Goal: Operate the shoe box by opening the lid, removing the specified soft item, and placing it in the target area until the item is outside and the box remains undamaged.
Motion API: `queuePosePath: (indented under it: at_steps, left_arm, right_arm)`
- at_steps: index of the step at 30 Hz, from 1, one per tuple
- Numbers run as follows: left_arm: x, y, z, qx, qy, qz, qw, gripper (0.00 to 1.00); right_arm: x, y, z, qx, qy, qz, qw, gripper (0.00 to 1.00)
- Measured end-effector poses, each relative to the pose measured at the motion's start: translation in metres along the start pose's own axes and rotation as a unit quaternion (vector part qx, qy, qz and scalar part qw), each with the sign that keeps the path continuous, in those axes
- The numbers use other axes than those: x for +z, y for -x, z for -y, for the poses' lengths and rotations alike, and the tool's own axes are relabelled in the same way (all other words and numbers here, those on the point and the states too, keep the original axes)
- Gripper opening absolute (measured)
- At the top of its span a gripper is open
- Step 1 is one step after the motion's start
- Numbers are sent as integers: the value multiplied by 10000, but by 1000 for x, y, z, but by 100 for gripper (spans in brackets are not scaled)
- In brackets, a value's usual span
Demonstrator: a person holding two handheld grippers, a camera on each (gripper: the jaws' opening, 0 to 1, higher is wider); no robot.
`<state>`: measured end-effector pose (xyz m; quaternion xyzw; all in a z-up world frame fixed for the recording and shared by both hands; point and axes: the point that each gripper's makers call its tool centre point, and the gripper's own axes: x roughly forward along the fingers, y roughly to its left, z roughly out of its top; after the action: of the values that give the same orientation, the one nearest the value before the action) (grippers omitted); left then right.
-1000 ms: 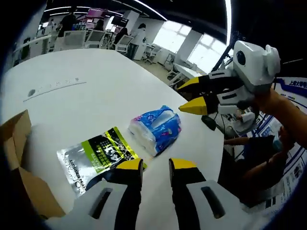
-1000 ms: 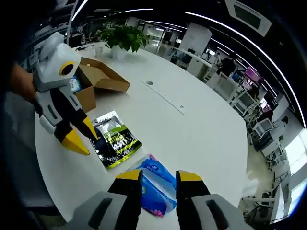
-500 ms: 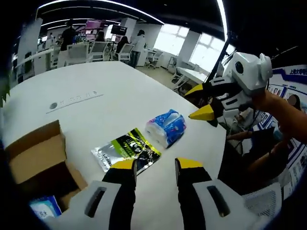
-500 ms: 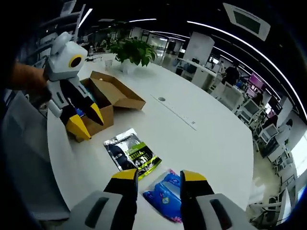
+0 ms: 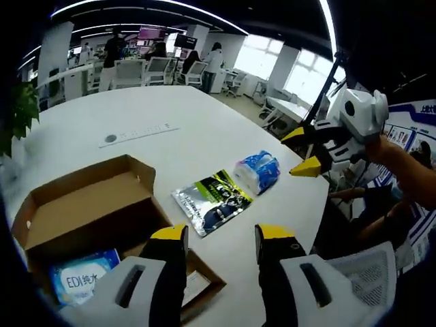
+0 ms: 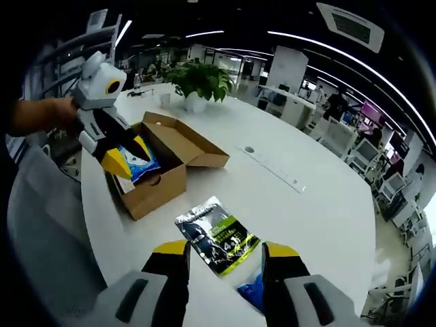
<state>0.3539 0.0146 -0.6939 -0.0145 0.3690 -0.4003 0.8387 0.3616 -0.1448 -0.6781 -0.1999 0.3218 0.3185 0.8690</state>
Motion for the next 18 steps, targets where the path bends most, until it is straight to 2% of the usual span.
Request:
queuePosePath:
  at_steps: [11, 18]
  left_arm:
    - [-16, 47, -55, 471, 341, 51, 9983, 42]
    - [-26, 72, -82, 741, 417, 55, 9964, 42]
  right_arm:
    - [23, -21, -39, 450, -329, 168, 9983, 43]
    - [34, -34, -56, 657, -480, 226, 9964, 43]
